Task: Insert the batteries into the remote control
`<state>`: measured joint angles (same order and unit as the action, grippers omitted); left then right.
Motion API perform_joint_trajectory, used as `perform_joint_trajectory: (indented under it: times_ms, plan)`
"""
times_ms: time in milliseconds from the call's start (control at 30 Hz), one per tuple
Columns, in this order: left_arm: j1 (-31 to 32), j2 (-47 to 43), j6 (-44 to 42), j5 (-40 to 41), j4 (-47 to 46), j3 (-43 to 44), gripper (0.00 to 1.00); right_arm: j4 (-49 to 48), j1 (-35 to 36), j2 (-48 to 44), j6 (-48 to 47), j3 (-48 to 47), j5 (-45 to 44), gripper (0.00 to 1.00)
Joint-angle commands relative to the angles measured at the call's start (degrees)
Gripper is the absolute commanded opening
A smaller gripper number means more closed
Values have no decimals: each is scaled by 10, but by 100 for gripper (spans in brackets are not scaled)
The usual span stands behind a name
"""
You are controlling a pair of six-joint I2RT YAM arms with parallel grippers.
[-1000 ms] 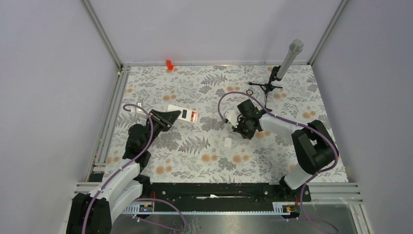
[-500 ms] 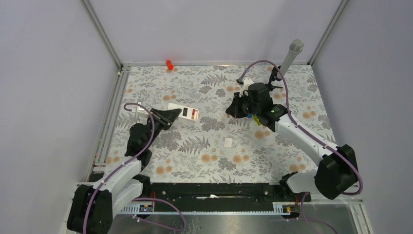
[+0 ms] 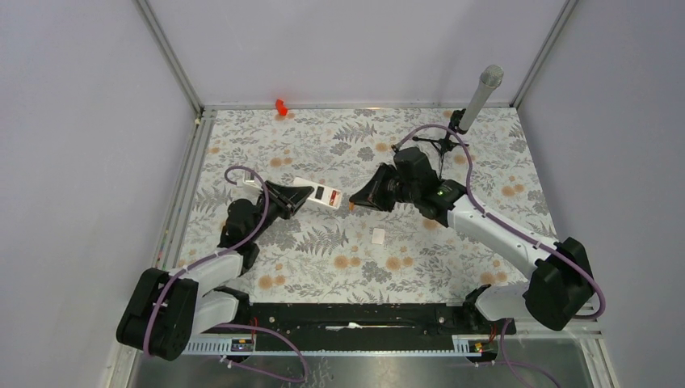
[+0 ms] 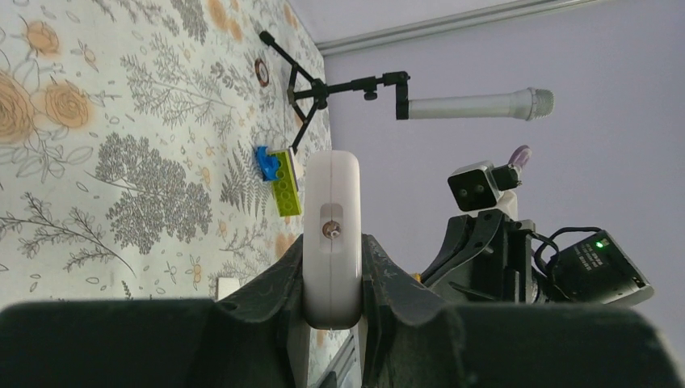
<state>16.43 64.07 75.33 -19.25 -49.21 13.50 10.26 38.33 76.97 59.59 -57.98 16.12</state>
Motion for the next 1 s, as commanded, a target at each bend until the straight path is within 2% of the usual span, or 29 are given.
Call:
perform_joint_trajectory:
  times_ms: [0, 200, 967]
  plan:
    - [16, 21, 10, -25, -53, 33, 0, -5, 18, -5, 68, -20, -10, 0]
    - [26, 46, 10, -37, -63, 45, 0, 7, 39, 37, 66, -49, 1, 0]
    - [26, 47, 3, -53, -70, 52, 0, 16, 39, 75, 99, -52, -48, 3]
